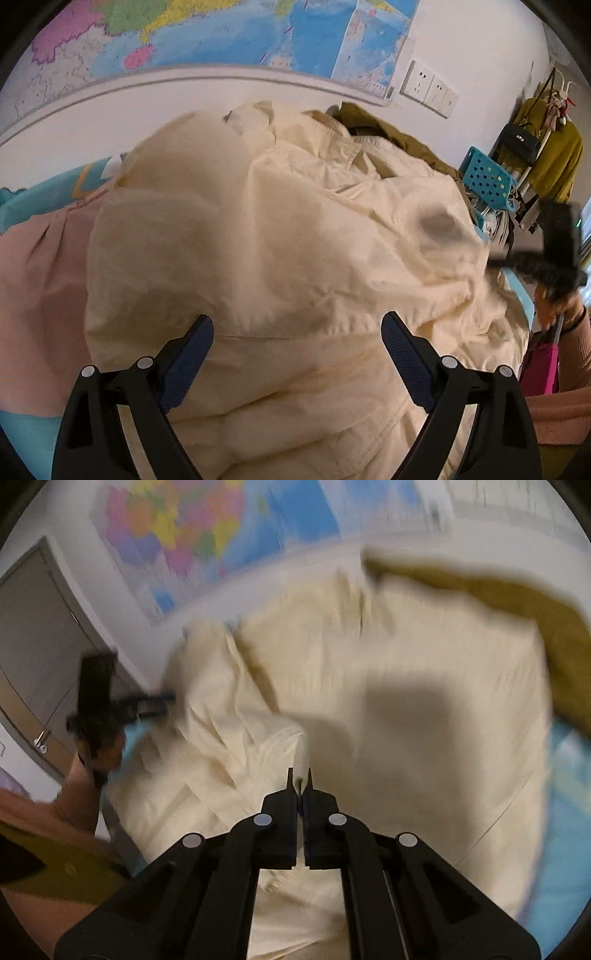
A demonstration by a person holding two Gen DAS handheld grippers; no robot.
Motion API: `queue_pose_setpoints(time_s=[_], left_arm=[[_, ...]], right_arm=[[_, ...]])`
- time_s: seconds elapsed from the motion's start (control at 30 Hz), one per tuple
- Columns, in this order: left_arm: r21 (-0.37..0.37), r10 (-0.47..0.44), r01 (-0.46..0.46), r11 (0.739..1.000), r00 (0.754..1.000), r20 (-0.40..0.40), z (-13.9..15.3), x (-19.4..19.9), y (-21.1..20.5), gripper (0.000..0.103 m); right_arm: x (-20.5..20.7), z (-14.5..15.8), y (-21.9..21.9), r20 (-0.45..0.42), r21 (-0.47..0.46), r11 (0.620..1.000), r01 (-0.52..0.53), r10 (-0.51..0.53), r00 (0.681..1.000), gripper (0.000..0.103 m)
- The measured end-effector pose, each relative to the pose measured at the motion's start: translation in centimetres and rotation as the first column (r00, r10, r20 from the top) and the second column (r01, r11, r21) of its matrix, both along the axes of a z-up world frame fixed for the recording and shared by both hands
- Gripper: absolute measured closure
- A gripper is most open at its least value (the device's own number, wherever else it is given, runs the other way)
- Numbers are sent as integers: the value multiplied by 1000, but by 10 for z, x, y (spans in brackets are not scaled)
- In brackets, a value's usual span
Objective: Fold large clothes
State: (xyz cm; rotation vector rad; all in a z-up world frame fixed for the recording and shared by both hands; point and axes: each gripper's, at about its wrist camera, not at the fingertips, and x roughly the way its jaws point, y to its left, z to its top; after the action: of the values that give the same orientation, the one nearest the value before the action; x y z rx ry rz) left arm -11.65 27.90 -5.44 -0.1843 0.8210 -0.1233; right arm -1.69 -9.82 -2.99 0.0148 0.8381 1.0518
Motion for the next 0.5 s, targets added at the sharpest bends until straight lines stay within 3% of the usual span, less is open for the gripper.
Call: queue_pose_setpoints(time_s=[0.1, 0.23, 0.3, 0.5], left_arm=[[17, 7, -8, 1000, 999, 47, 16, 2, -3, 14], [54, 23, -27, 998, 998, 62, 25, 14, -7, 14], [89, 41, -45, 995, 998, 51, 22, 25, -8, 14], [123, 104, -93, 988, 991, -80, -18, 55, 10, 15]], right_arm=[[19, 42, -3, 134, 18, 998, 59, -61, 989, 101], [55, 57, 3, 185, 0, 995, 104, -102, 977, 101], [73, 45, 4, 158, -22, 991, 134, -129, 979, 101], [105, -42, 15, -38, -144, 975, 171, -178, 983, 100]])
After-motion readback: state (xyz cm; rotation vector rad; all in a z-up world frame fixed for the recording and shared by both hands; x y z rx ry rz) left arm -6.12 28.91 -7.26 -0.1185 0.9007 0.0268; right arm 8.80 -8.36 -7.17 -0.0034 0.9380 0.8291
